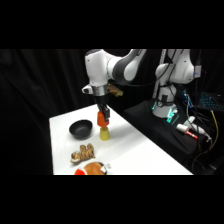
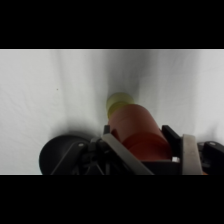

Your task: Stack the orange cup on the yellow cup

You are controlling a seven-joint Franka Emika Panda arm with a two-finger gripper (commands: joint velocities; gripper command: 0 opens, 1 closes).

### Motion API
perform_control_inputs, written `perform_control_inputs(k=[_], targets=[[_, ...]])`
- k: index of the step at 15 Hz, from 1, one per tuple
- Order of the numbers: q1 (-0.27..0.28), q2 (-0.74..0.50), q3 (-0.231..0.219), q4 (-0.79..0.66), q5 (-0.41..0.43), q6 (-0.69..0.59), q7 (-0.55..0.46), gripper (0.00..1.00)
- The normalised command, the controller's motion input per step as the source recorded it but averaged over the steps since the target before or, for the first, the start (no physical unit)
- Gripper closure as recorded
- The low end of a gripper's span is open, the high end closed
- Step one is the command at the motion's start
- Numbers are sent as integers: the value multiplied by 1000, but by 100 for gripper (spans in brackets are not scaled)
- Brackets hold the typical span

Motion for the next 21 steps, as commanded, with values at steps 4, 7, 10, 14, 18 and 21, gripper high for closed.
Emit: perform_control_inputs(k=[4, 7, 10, 14, 18, 21], targets=[[-83, 31, 14, 26, 225, 112, -268, 47], [-77, 64, 23, -4, 220, 163, -268, 47], [-71, 62, 22, -35, 165, 181, -226, 47], [-75, 51, 31, -49, 166, 180, -220, 47], [-66, 61, 61, -20, 171, 159, -207, 47], [-83, 78, 83, 5, 195, 168, -225, 47]])
